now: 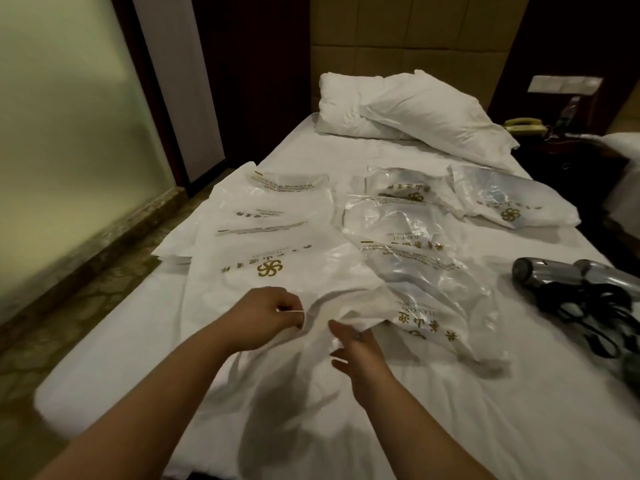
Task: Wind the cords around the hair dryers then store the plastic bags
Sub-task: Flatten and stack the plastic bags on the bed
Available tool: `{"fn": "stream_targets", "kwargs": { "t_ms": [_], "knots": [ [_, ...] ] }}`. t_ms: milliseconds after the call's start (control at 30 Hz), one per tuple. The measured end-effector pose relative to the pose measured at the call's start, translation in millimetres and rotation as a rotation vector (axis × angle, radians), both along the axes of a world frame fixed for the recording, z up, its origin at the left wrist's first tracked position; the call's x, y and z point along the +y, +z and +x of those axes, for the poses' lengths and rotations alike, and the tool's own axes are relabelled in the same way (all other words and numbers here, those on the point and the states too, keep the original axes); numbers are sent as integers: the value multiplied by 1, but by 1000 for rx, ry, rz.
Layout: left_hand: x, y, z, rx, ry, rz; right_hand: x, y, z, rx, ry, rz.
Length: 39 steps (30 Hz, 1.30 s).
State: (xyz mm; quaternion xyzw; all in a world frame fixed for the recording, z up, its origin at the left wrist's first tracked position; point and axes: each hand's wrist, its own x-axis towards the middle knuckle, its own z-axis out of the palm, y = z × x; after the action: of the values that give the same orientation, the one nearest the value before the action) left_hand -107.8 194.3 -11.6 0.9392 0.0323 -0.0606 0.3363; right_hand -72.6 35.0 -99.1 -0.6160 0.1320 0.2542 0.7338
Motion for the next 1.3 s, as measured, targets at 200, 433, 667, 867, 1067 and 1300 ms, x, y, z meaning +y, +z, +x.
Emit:
{"fn": "stream_targets", "kwargs": {
  "t_ms": [200,433,667,867,1067,1300],
  "knots": [
    [-27,-29,-29,141,-154,-419,-29,12,14,181,-235,42],
    [-69,-97,-77,103,-91,422,-50,27,14,138,-248,32],
    [-66,-83,-57,-107,-66,153,-87,26,8,57,-239,9],
    [-52,-101,-62,-70,-262,422,-118,22,15,116,-249,-58],
    [-89,-104,-60,-95,-301,510,-120,20,16,81,-183,-100],
    [-73,-89,-48,-157,-195,418,-125,21,19,20,-59,-319]
  ]
}}
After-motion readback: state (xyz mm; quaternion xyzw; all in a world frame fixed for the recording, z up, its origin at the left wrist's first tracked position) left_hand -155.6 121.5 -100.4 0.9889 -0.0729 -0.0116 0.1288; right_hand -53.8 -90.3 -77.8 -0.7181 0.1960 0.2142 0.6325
